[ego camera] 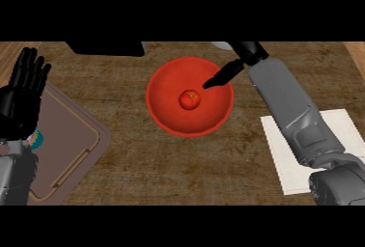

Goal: Pick the tomato from the placemat and place it in the bowl

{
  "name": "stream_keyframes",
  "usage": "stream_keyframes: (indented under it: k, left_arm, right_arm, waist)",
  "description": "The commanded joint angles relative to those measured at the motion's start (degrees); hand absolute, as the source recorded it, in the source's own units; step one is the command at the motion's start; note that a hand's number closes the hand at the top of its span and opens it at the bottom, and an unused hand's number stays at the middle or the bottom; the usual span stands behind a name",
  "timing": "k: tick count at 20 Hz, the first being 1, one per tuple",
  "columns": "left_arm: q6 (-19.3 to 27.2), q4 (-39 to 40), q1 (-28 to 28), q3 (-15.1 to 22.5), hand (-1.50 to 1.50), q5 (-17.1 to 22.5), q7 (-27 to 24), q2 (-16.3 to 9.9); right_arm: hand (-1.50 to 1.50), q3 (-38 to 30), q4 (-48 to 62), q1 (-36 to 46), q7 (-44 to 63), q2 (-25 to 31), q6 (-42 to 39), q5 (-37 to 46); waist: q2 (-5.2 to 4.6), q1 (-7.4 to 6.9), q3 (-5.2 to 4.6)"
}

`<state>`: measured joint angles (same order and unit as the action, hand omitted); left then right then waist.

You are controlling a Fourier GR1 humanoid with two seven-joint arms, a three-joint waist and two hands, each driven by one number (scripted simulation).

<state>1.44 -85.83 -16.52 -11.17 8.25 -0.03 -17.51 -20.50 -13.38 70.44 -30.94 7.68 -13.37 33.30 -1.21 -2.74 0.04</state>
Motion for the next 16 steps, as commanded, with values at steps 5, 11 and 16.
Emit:
stream_keyframes:
  k: [5, 11, 16]
  left_arm:
    - [0.93, -1.62, -2.4, 1.65, 0.0, -0.37, 2.42, 1.2]
    - [0.01, -1.29, -0.34, 2.23, 0.0, -0.75, -0.77, 2.02]
    - [-0.78, -1.2, -2.83, 2.44, 0.0, -0.02, 0.26, 1.62]
  right_arm:
    - [-1.5, -6.31, 3.27, -2.38, -1.83, 10.89, -4.21, -5.06]
    - [-1.5, -9.2, 4.83, -2.21, -1.91, 20.64, -13.91, -7.66]
    - [-1.5, -8.56, 5.04, -4.53, -4.96, 22.93, -16.07, -6.78]
  waist:
    - [-1.13, -1.63, 0.15]
    - [-1.77, -2.5, 0.2]
    - [-2.74, -3.93, 0.36]
